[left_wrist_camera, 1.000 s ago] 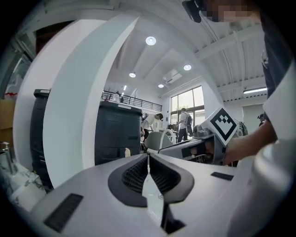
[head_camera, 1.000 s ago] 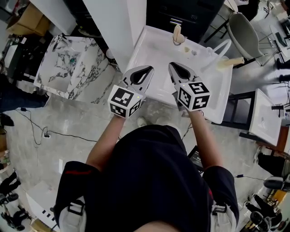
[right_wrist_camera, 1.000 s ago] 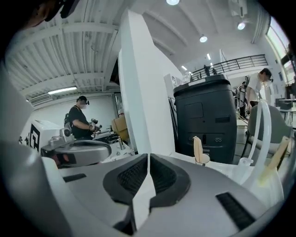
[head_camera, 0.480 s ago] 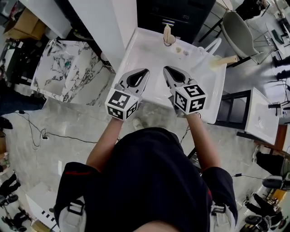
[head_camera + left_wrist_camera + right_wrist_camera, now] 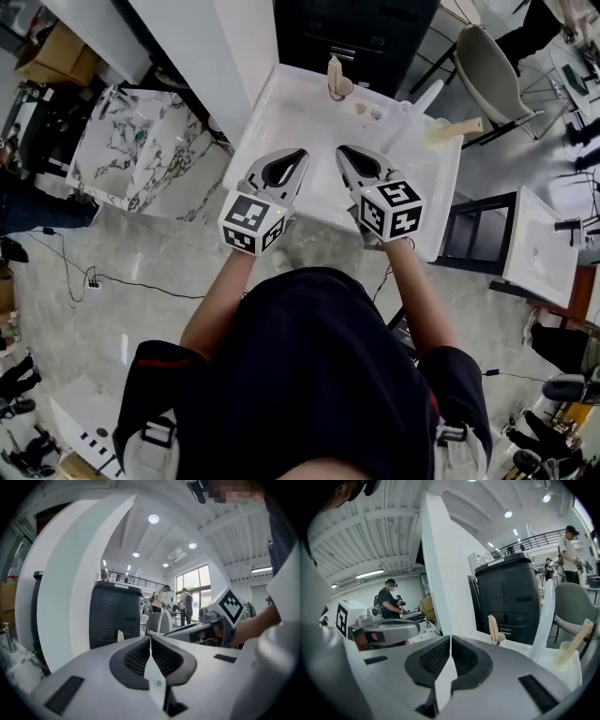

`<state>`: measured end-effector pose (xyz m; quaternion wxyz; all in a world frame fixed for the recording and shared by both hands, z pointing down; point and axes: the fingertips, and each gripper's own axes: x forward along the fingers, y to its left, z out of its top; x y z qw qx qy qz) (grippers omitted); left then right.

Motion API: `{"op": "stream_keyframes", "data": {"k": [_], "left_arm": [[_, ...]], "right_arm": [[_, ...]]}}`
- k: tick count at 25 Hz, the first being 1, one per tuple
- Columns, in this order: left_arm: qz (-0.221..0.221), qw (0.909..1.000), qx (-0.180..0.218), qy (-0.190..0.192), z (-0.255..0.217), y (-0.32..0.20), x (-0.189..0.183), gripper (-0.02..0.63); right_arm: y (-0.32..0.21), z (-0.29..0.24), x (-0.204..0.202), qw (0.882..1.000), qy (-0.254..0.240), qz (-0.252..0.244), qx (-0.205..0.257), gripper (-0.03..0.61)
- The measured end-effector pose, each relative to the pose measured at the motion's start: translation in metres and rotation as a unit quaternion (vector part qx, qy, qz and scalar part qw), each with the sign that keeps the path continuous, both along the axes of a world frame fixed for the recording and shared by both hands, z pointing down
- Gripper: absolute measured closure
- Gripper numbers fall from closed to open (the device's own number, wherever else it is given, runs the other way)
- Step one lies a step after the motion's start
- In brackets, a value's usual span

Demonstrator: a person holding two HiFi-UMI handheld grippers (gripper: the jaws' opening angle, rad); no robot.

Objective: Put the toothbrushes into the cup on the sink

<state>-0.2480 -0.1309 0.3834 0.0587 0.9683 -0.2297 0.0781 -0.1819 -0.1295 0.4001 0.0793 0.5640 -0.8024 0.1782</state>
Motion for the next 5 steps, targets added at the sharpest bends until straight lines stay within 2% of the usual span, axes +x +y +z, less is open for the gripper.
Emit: {"op": "stream_keyframes", "data": {"k": [5], "left_arm": [[-0.004, 1.0000, 0.004, -0.002, -0.0024, 0.0059, 0.0068, 0.591]], "right_arm": [[0.0072, -0.0023, 0.0090, 1.000, -0.001, -0.001, 0.002, 0.538]]}}
